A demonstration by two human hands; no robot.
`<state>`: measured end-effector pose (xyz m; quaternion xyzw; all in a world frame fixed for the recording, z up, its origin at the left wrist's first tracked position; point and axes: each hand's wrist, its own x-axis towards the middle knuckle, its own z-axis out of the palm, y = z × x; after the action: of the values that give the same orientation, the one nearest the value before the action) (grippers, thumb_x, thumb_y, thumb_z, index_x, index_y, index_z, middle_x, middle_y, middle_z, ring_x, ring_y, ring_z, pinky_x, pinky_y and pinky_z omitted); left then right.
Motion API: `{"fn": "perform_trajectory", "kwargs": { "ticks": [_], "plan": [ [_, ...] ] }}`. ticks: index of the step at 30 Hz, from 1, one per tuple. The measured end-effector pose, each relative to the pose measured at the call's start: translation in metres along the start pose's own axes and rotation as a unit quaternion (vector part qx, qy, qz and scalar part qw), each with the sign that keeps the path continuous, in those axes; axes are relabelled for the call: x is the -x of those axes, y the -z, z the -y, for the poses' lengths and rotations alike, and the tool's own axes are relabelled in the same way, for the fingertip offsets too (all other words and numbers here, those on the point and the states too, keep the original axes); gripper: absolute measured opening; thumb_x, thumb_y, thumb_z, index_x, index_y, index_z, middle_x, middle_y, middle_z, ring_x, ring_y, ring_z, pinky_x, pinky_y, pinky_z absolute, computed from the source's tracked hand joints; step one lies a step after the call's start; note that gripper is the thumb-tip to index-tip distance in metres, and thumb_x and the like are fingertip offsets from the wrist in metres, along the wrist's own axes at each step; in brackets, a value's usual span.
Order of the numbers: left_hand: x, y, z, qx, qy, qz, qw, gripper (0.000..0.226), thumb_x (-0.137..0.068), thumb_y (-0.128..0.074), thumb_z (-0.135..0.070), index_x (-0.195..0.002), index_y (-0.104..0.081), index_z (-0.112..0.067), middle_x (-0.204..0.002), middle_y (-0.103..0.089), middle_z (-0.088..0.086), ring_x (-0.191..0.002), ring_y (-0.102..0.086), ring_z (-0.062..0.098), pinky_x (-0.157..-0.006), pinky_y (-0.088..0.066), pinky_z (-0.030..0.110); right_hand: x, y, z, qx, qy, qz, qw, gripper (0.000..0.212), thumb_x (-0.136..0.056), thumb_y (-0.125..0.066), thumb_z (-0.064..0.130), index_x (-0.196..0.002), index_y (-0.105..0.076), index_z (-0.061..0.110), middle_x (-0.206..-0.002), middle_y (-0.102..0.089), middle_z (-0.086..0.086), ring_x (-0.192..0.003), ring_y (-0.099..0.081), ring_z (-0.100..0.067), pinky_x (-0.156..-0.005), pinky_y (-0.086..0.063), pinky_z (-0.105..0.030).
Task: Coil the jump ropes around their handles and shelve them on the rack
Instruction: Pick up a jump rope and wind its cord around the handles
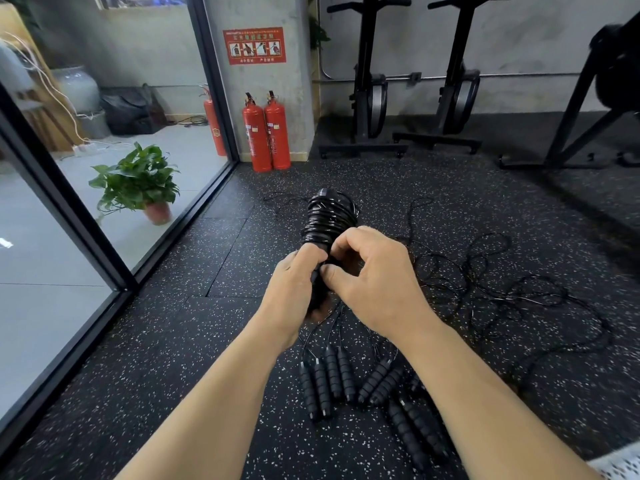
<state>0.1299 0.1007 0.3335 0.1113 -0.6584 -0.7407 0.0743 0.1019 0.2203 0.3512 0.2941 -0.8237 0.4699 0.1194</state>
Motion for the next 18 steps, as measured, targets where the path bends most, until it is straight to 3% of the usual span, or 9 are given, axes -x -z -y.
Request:
{"fn": "perform_trajectory", "kwargs": {
  "ticks": [5,10,14,18],
  "plan": [
    [-0.0022,0.0007,-0.0005,-0.005,-0.011,-0.046,0.999,0.031,-0.068,-0.05,-0.035,-0.087,-0.052,-0.011,-0.072,-0.042,0.013,-0.041,-0.041,0.016,-0.037,-0.03,0.022,0.0003,-0.0038,0.0008,0.014,0.009,-0.011,1.0,0.008,-0.08,-0.07,0.02,-0.084,-0.065,0.015,-0.084,-0.06,0.007,-0.073,-0.058,-0.012,-0.07,-0.049,-0.035],
    [-0.0016,0.0011,-0.0001,-0.004,-0.011,-0.038,0.999,0.027,-0.071,-0.052,-0.036,-0.086,-0.054,-0.013,-0.077,-0.043,0.011,-0.047,-0.038,0.017,-0.04,-0.03,0.023,-0.0018,-0.004,0.0016,0.025,0.018,-0.003,1.0,0.007,-0.08,-0.069,0.019,-0.081,-0.064,0.014,-0.081,-0.059,0.007,-0.071,-0.057,-0.013,-0.068,-0.048,-0.036],
    [-0.0015,0.0009,0.001,-0.012,-0.01,-0.04,0.999,0.021,-0.081,-0.055,-0.034,-0.08,-0.058,-0.014,-0.067,-0.045,0.009,-0.048,-0.04,0.018,-0.041,-0.03,0.023,-0.0049,-0.0075,0.0014,0.023,0.022,-0.001,0.999,0.006,-0.081,-0.065,0.016,-0.079,-0.061,0.012,-0.08,-0.057,0.005,-0.071,-0.054,-0.014,-0.065,-0.047,-0.039],
    [-0.004,0.0047,0.0002,0.0,0.007,-0.049,0.999,0.024,-0.084,-0.055,-0.033,-0.09,-0.056,-0.01,-0.076,-0.045,0.013,-0.047,-0.042,0.017,-0.038,-0.03,0.021,-0.0038,-0.0074,-0.0004,0.026,0.03,0.017,0.999,0.008,-0.085,-0.066,0.02,-0.09,-0.062,0.015,-0.089,-0.057,0.006,-0.079,-0.056,-0.012,-0.072,-0.049,-0.034]
  ]
}}
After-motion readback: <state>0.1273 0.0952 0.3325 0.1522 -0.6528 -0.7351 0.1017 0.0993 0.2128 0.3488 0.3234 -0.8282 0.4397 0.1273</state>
